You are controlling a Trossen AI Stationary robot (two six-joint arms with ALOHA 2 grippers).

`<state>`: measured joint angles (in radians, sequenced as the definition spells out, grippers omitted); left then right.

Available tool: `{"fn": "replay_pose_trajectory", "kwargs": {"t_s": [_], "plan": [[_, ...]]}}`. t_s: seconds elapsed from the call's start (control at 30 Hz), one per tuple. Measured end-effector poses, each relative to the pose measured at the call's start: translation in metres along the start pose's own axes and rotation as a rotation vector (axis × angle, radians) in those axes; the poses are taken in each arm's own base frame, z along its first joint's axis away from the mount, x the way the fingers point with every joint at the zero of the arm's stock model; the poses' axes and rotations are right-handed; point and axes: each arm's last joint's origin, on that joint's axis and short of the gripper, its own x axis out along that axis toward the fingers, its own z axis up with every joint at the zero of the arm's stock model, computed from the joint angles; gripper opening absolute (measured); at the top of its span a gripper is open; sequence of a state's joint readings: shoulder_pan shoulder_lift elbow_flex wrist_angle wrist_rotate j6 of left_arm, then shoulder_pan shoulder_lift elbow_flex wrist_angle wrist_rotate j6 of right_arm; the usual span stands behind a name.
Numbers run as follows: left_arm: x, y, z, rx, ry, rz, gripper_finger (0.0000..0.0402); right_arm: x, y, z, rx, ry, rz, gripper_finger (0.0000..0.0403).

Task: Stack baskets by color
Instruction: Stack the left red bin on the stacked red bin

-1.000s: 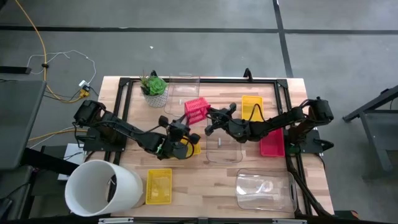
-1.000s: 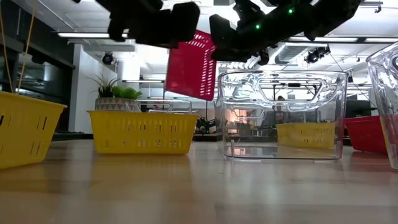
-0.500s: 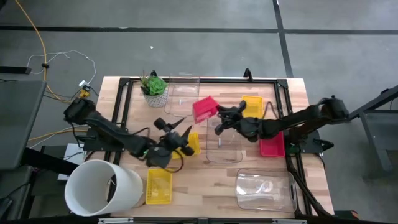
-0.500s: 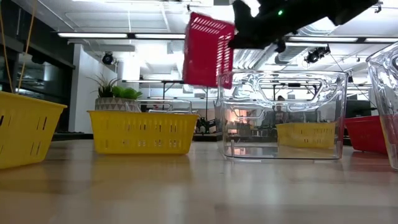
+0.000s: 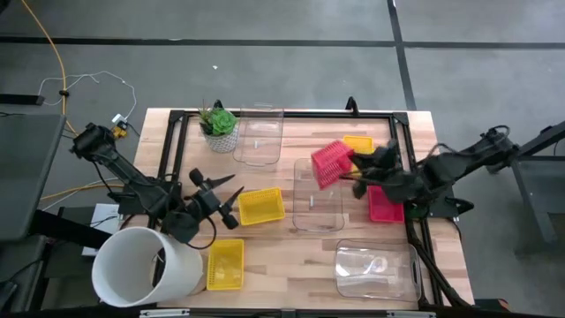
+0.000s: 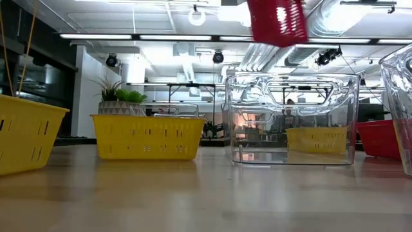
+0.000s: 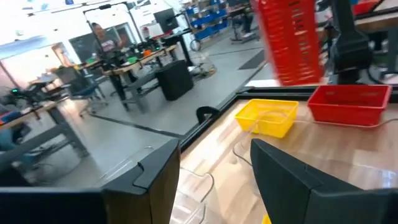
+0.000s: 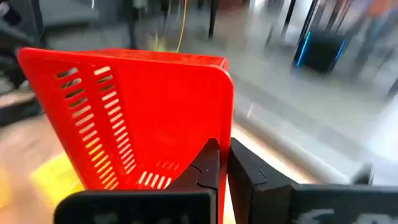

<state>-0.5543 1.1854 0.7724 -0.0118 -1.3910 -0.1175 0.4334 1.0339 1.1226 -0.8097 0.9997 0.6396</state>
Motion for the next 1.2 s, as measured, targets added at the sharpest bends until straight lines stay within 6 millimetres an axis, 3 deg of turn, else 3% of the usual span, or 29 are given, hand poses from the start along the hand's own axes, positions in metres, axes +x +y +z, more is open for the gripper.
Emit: {"fn": "replay_pose_trajectory", "kwargs": {"t_s": [0.13,0.27,0.33,0.5,0.7,1.0,1.2], "plan": [[-0.003,0.003,0.002,-0.021,-0.005,-0.025,0.0184,-0.016,-0.011,0.007,0.069,0.34,-0.049,0.0],[-0.004,0.002,0.004,-0.021,-0.007,-0.08,0.0184,-0.018,-0.005,0.006,0.133,0.619,-0.117,0.0],[-0.004,0.002,0.005,-0.014,-0.008,-0.087,0.0184,-0.017,0.002,0.003,0.155,0.704,-0.055,0.0],[-0.004,0.002,0.005,-0.007,-0.009,-0.094,0.0184,-0.009,0.012,-0.016,0.183,0.872,-0.128,0.0],[-0.004,0.002,0.005,-0.005,-0.007,-0.109,0.0184,-0.004,0.013,-0.034,0.196,0.979,-0.193,0.0],[-0.004,0.002,0.005,0.004,-0.008,-0.109,0.0184,-0.003,0.002,-0.029,0.195,0.815,-0.233,0.0],[-0.003,0.002,0.005,0.001,-0.008,-0.106,0.0184,0.004,-0.005,-0.02,0.176,0.861,-0.203,0.0]]}}
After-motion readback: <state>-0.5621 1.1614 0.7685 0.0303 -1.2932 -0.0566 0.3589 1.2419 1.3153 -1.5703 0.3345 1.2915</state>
